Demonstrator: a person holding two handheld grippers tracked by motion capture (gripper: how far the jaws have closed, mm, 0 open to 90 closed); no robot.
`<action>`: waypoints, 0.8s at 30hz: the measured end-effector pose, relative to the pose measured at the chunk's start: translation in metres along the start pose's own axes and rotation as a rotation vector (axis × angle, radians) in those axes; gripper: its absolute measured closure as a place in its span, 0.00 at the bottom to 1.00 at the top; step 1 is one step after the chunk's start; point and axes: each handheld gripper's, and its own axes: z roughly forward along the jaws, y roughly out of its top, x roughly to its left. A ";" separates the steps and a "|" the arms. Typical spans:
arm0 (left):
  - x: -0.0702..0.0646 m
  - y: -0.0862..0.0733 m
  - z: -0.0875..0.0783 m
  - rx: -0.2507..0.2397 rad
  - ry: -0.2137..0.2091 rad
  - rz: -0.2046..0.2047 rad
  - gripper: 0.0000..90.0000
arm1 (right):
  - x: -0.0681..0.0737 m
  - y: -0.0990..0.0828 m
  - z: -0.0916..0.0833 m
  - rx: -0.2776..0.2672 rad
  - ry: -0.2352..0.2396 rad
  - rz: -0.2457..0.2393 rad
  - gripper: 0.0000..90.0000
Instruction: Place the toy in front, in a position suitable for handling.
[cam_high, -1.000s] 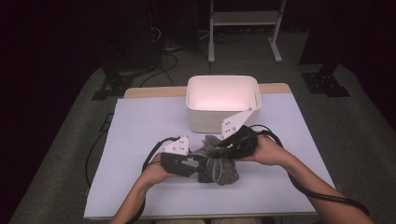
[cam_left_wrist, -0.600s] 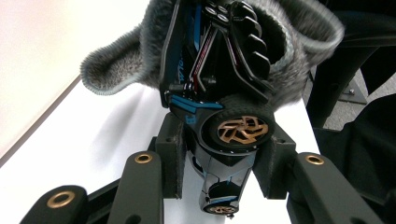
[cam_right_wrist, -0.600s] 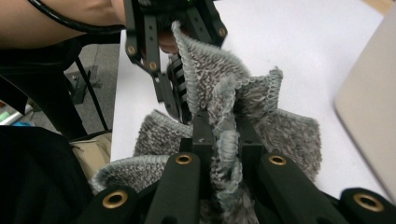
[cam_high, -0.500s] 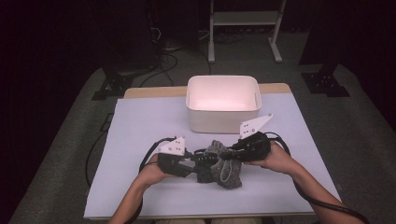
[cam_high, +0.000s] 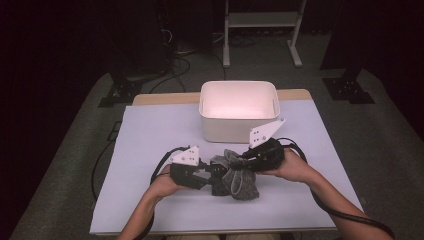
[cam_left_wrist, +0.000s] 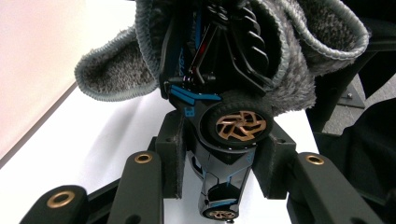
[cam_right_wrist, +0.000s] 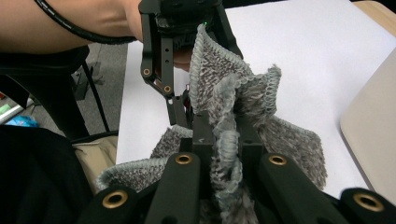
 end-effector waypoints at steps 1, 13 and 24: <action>0.000 0.001 0.000 0.003 -0.001 0.002 0.66 | 0.000 0.000 0.000 0.005 -0.001 -0.001 0.91; -0.001 -0.004 0.012 0.036 0.016 0.003 0.65 | 0.000 -0.006 -0.006 0.022 -0.012 0.009 0.91; -0.003 0.003 0.004 0.031 0.025 0.005 0.67 | 0.001 -0.004 -0.007 0.001 -0.014 0.003 0.91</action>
